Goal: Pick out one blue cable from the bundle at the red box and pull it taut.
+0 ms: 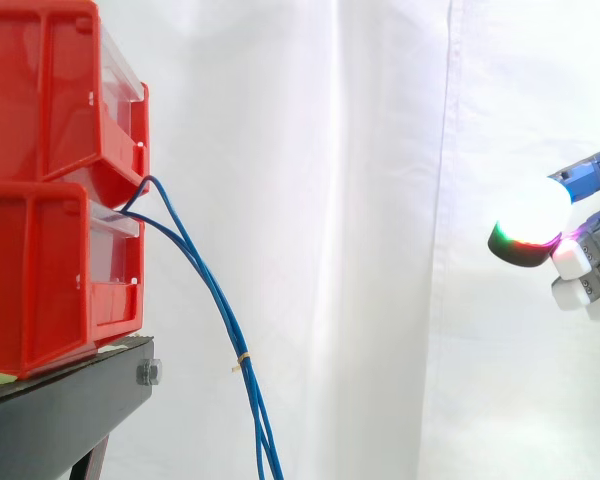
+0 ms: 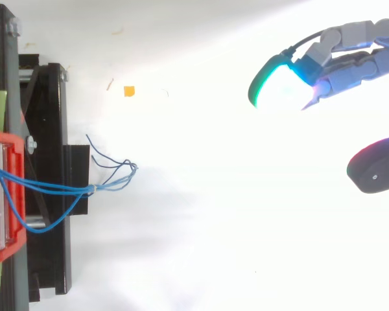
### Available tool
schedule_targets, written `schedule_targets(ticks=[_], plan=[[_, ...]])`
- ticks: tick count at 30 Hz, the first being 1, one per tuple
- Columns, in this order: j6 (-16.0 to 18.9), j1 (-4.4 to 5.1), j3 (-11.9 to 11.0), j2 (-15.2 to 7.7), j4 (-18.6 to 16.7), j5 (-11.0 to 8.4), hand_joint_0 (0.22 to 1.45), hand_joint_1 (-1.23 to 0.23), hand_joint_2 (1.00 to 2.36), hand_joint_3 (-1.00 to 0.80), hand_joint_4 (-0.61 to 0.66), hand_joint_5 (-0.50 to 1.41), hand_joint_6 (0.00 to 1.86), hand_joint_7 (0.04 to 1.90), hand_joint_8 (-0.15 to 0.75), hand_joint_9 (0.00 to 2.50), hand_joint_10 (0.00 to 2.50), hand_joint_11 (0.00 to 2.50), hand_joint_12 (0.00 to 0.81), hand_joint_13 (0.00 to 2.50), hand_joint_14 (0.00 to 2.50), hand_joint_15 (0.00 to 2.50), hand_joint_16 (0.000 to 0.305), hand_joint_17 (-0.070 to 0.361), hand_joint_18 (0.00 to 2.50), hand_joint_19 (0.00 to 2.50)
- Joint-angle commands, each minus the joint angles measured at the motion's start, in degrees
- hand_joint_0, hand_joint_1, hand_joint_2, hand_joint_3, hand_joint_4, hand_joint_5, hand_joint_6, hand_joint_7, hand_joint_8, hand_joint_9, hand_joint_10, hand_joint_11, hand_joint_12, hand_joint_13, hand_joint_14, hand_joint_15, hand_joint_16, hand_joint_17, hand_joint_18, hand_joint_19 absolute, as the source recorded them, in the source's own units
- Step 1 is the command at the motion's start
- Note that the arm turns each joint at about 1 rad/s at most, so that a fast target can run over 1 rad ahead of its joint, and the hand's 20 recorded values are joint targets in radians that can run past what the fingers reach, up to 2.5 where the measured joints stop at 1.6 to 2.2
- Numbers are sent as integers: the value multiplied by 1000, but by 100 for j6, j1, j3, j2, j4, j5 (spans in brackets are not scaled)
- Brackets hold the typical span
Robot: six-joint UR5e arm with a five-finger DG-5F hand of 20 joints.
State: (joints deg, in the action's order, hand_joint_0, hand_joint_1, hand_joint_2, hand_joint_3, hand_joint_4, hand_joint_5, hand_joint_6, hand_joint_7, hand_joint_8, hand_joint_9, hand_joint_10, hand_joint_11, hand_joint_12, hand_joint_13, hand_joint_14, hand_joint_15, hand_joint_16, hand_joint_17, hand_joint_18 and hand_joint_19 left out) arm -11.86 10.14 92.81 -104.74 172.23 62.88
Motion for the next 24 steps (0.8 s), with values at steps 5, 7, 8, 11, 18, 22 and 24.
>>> schedule_targets(ticks=[5,7,8,11,18,22,24], plan=[[-457,-4,0,-3,-155,-48,595,-666,1006,-422,152,-176,502,771,253,734,5,171,257,568,5,102,28,62,418,214],[-615,23,0,-3,-366,-83,597,-664,1006,-419,151,-176,502,773,254,735,5,178,257,569,4,103,28,62,418,211],[-941,58,0,-3,-708,-232,597,-663,1007,-419,153,-176,502,772,254,737,5,179,256,569,3,104,28,62,418,215],[-1116,75,0,-11,-796,-303,598,-661,1007,-420,151,-177,502,769,256,745,6,181,256,572,3,104,28,63,420,214],[-1002,102,0,-389,-858,-320,599,-658,1007,-419,156,-176,502,772,257,746,6,193,260,586,4,112,28,64,432,233],[-967,119,-26,-433,-937,-329,600,-655,1007,-419,156,-174,502,773,259,756,6,189,265,603,4,120,29,65,448,240],[-1125,137,-26,-433,-1104,-364,601,-653,1007,-418,157,-173,502,772,256,757,6,189,265,605,4,125,29,66,469,249]])
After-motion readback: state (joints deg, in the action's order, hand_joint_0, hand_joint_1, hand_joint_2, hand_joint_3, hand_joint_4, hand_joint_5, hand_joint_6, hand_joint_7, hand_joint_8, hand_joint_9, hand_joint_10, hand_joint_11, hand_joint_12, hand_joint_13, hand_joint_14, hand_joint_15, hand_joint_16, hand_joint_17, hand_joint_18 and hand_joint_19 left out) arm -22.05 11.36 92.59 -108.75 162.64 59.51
